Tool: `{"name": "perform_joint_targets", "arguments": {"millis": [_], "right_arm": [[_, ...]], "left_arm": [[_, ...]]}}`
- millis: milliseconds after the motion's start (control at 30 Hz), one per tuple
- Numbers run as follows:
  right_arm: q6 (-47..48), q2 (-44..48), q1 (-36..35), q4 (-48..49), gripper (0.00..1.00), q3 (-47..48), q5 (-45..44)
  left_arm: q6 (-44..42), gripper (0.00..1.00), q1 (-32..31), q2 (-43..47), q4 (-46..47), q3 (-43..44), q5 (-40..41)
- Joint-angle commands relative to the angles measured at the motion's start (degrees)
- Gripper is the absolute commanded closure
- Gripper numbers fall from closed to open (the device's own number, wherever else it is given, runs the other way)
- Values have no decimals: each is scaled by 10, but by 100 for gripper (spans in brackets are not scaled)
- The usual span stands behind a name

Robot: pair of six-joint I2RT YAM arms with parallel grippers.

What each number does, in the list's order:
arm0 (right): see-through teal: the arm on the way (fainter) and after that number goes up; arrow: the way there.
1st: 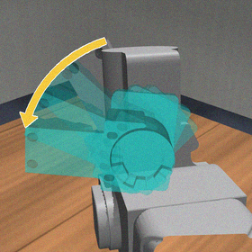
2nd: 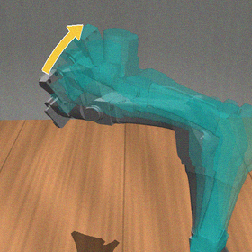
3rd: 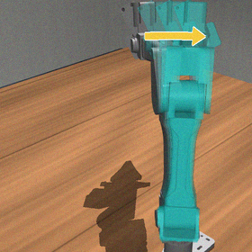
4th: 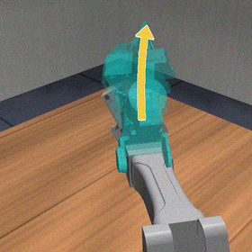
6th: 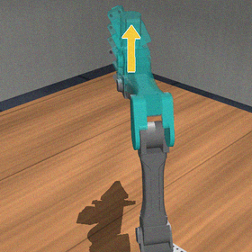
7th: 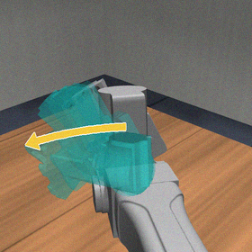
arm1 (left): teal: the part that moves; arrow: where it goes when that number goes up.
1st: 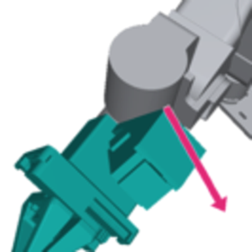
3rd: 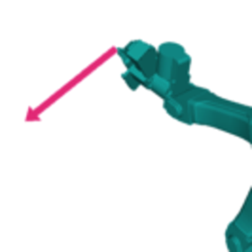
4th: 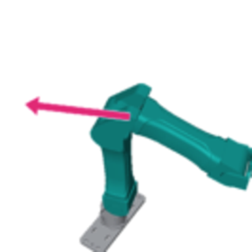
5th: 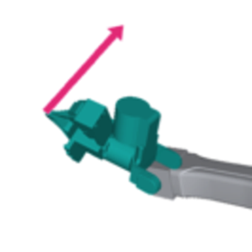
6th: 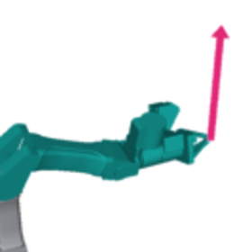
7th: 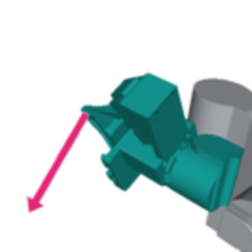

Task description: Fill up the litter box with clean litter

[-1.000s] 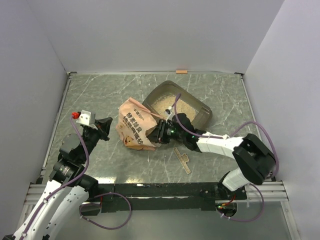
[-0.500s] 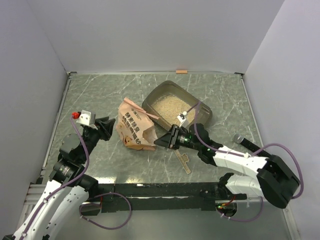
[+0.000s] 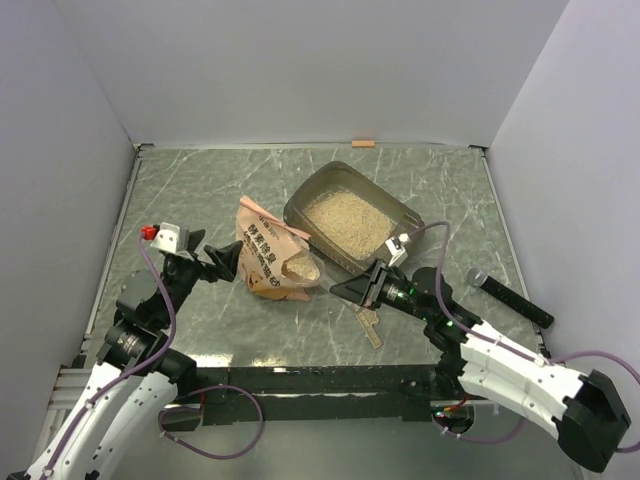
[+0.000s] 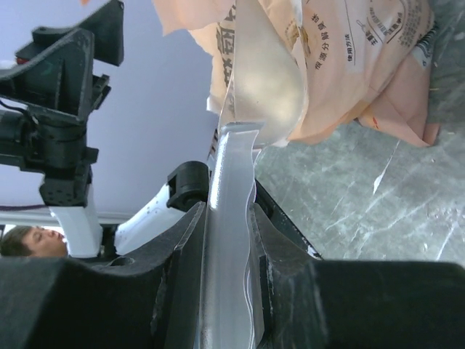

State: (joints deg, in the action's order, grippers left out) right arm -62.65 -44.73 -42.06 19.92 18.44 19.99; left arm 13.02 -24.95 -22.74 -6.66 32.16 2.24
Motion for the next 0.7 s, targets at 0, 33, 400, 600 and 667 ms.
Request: {"name": "perform_joint_targets", "arguments": {"millis": [0, 33, 400, 600, 667], "right_arm": [[-19, 60, 8, -34, 100, -7, -29], [-22, 76, 8, -44, 100, -9, -31], [-66, 166, 11, -151, 100, -31, -57], [-88, 208, 10, -173, 100, -35, -57], [-95, 218, 10, -178, 100, -36, -64]], "left_arm": [[2, 1, -2, 12, 28, 12, 2], [2, 1, -2, 12, 28, 11, 1], [3, 1, -2, 10, 26, 13, 10], [4, 1, -2, 15, 28, 11, 18], [4, 1, -2, 13, 27, 11, 16]]}}
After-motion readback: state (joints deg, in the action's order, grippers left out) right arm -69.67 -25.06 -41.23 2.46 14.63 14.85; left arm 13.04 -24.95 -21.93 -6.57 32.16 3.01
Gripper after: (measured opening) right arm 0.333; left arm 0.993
